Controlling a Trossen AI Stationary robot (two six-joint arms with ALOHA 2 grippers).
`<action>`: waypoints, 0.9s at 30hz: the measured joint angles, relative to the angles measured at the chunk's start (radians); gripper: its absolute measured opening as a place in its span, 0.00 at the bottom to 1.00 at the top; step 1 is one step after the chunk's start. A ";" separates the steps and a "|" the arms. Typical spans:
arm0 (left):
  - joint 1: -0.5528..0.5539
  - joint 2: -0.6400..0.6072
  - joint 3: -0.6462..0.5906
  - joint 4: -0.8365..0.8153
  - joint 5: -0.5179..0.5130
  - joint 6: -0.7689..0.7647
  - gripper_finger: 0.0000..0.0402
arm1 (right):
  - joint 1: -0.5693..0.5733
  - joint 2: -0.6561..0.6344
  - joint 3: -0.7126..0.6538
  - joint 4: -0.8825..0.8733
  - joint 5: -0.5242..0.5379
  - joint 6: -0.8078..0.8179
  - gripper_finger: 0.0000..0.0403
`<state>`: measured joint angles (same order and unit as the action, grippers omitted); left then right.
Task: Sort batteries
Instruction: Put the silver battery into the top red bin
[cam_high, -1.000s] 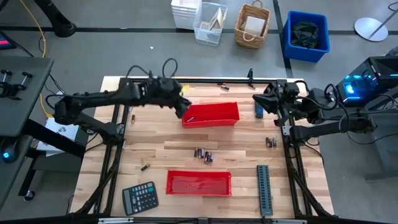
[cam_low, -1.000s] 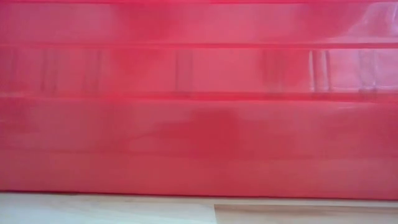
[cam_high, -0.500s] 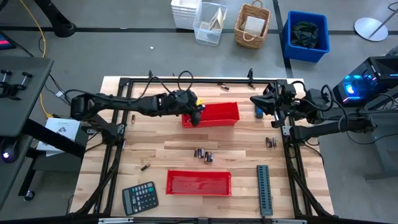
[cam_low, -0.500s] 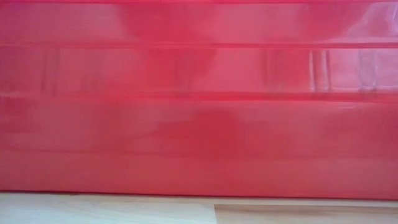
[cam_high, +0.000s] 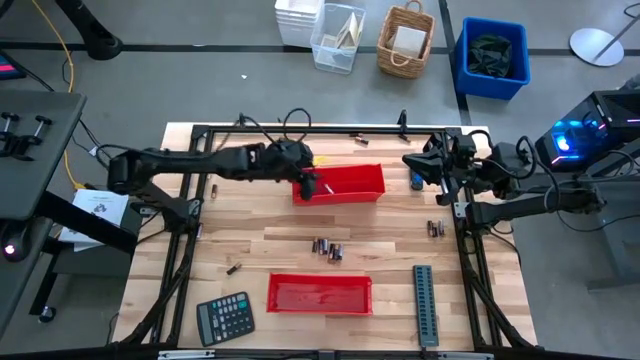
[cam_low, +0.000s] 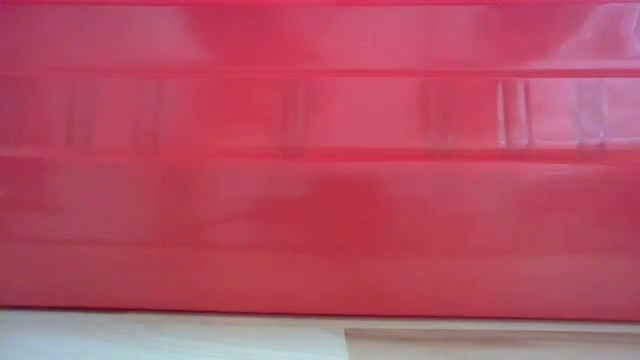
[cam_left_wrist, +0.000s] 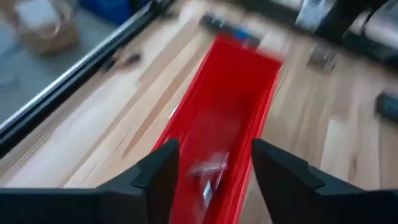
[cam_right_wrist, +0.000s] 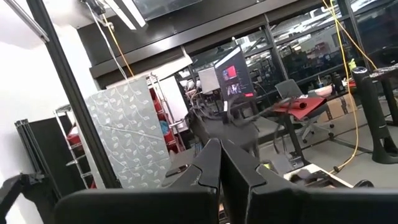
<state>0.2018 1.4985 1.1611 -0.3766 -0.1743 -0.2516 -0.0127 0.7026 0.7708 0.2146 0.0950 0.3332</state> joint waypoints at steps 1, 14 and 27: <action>0.003 -0.021 0.013 -0.103 -0.012 -0.013 0.51 | 0.000 0.003 0.000 0.000 0.003 0.000 0.00; -0.020 -0.137 -0.222 -0.974 0.123 -0.685 0.49 | -0.001 0.067 0.000 0.001 0.035 -0.001 0.00; 0.407 -0.108 -0.228 -0.928 0.005 -0.436 0.49 | -0.042 0.083 0.000 0.056 0.042 0.006 0.00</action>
<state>0.6091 1.3901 0.9326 -1.3050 -0.1693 -0.6880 -0.0545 0.7860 0.7708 0.2704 0.1375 0.3388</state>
